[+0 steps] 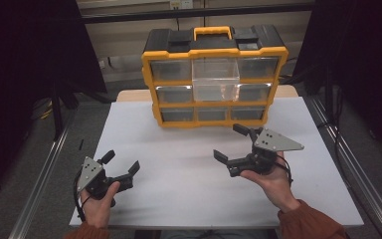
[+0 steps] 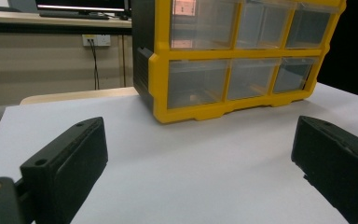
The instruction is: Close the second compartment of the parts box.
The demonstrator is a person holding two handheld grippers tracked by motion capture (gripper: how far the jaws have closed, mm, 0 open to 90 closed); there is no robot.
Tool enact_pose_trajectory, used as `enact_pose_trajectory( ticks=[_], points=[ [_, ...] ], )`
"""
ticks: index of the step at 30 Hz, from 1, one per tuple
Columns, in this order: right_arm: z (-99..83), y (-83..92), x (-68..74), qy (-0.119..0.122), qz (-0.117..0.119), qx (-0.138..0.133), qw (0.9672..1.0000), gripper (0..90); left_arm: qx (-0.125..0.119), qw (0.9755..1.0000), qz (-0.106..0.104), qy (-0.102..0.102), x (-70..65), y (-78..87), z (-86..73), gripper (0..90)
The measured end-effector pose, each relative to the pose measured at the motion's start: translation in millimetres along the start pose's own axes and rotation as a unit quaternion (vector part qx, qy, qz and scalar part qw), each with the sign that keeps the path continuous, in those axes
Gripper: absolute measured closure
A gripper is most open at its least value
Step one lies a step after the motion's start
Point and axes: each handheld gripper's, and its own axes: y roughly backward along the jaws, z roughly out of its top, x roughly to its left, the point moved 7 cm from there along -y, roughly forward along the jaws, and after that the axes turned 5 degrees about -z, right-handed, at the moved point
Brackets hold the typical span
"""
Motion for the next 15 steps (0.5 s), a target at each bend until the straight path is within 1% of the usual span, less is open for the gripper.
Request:
enact_pose_trajectory(
  ticks=[1,2,4,5,7,11,12,15],
  points=[
    [1.5,-1.8,-0.5,0.001,0.002,-0.001,1.0000,2.5,-0.001,1.0000,0.001,0.001,0.0,-0.6,-0.1,3.6],
    [3.2,-3.8,-1.0,0.001,0.003,-0.003,1.0000,2.6,-0.002,1.0000,-0.005,0.002,-0.5,-1.2,-0.2,3.6],
    [5.9,-7.1,-0.8,0.001,0.005,-0.002,1.0000,3.7,-0.002,1.0000,-0.007,0.005,-1.3,-1.5,-0.4,3.6],
    [7.1,-8.5,-0.8,0.002,0.005,-0.002,1.0000,4.2,-0.002,1.0000,-0.004,0.001,-0.5,-0.9,-0.2,3.6],
    [9.9,-11.1,-0.6,0.001,0.005,-0.004,1.0000,5.8,-0.001,1.0000,0.000,0.001,-0.2,-0.7,-0.2,3.6],
    [13.4,-14.3,-0.8,-0.002,0.008,-0.006,0.9999,8.4,-0.002,1.0000,-0.004,0.002,-0.1,-1.0,0.0,3.6],
    [15.3,-16.3,-0.2,-0.004,0.013,-0.006,0.9999,9.2,-0.005,1.0000,-0.005,0.007,-1.0,-2.4,0.5,3.6],
    [19.1,-18.8,-0.4,-0.002,0.014,-0.009,0.9999,11.1,-0.001,1.0000,-0.006,0.001,-0.4,-3.1,0.1,3.6]
  ],
)
